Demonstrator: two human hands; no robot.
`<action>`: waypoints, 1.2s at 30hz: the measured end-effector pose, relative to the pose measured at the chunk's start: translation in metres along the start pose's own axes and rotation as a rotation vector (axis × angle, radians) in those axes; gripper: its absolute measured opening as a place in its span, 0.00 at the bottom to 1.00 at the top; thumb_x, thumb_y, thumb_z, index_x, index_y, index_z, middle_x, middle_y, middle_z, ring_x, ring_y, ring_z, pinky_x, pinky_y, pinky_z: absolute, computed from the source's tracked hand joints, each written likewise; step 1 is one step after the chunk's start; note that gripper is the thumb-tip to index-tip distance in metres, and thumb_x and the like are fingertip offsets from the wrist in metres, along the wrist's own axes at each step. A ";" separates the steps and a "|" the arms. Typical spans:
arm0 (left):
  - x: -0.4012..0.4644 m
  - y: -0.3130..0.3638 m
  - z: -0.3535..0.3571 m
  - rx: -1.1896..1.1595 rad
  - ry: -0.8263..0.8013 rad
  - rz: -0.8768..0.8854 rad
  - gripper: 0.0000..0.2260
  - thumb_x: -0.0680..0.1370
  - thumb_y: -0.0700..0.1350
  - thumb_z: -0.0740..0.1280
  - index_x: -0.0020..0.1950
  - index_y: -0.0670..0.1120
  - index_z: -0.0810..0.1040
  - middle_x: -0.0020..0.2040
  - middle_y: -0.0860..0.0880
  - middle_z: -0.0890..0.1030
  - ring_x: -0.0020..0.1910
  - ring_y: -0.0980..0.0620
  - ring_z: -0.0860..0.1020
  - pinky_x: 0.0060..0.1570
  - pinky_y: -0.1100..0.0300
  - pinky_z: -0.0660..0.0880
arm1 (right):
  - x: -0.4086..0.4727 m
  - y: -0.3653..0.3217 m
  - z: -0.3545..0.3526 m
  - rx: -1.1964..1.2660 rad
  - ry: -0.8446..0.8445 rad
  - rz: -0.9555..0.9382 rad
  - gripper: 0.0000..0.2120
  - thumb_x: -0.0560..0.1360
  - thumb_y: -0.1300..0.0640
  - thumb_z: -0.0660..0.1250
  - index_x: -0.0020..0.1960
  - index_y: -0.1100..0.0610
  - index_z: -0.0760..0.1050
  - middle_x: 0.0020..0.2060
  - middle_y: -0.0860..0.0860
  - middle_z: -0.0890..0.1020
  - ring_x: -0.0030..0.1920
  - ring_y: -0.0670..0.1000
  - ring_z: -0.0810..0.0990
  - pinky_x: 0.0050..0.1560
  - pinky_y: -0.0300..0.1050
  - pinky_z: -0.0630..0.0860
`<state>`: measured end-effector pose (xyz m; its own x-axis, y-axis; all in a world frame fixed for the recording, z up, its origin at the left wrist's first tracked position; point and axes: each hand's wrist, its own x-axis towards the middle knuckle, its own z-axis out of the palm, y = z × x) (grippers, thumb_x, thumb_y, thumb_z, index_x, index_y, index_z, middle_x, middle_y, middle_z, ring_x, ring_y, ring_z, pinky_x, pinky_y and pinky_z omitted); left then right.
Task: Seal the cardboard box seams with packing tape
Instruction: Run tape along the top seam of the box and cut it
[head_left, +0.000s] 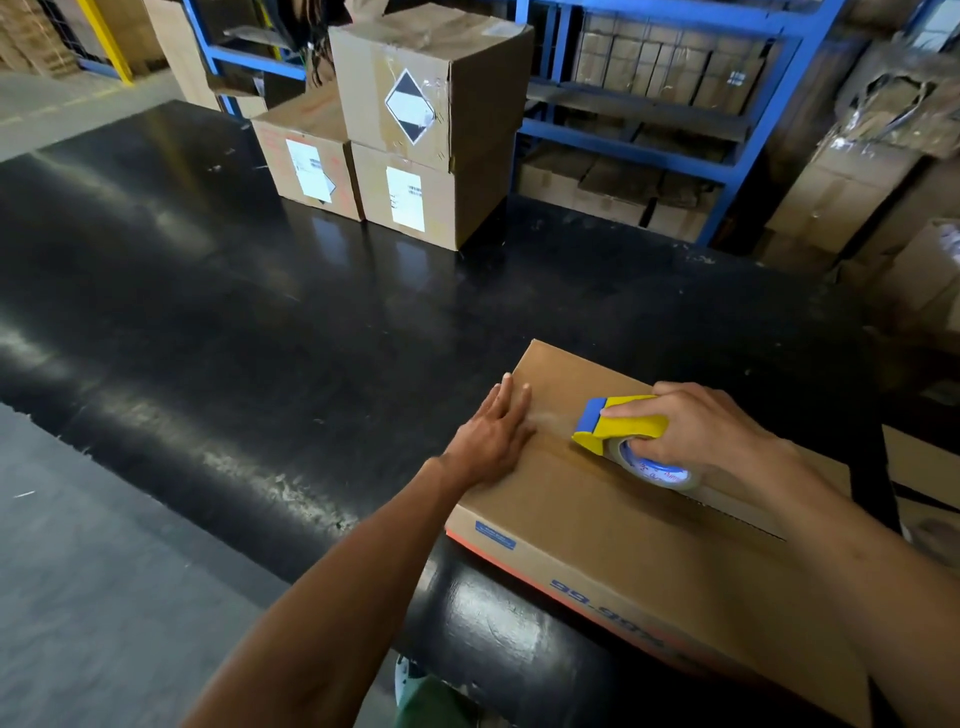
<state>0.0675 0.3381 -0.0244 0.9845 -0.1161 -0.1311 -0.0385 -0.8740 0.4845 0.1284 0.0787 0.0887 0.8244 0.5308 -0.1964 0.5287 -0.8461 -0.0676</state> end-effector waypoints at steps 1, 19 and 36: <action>-0.001 0.001 0.000 0.063 -0.020 0.024 0.29 0.85 0.61 0.48 0.83 0.54 0.43 0.83 0.46 0.39 0.81 0.46 0.40 0.78 0.48 0.54 | 0.002 0.000 0.000 -0.002 -0.007 0.002 0.24 0.71 0.39 0.69 0.66 0.30 0.70 0.44 0.43 0.70 0.45 0.47 0.70 0.38 0.39 0.64; -0.002 -0.005 0.002 0.384 -0.043 0.104 0.40 0.79 0.72 0.42 0.82 0.48 0.38 0.82 0.43 0.37 0.80 0.46 0.36 0.78 0.52 0.37 | -0.007 0.008 -0.010 -0.071 -0.095 -0.102 0.23 0.70 0.38 0.67 0.65 0.30 0.72 0.51 0.46 0.80 0.47 0.51 0.77 0.42 0.46 0.75; 0.003 0.097 0.062 0.440 -0.100 0.404 0.46 0.79 0.71 0.46 0.80 0.35 0.42 0.81 0.35 0.42 0.81 0.40 0.39 0.79 0.46 0.40 | -0.046 0.036 -0.006 -0.143 -0.118 -0.041 0.22 0.69 0.40 0.65 0.63 0.28 0.72 0.49 0.45 0.79 0.50 0.52 0.77 0.40 0.46 0.67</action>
<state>0.0557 0.2236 -0.0307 0.8574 -0.5043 -0.1026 -0.4936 -0.8623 0.1129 0.1105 0.0236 0.1008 0.7767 0.5484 -0.3100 0.5917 -0.8039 0.0605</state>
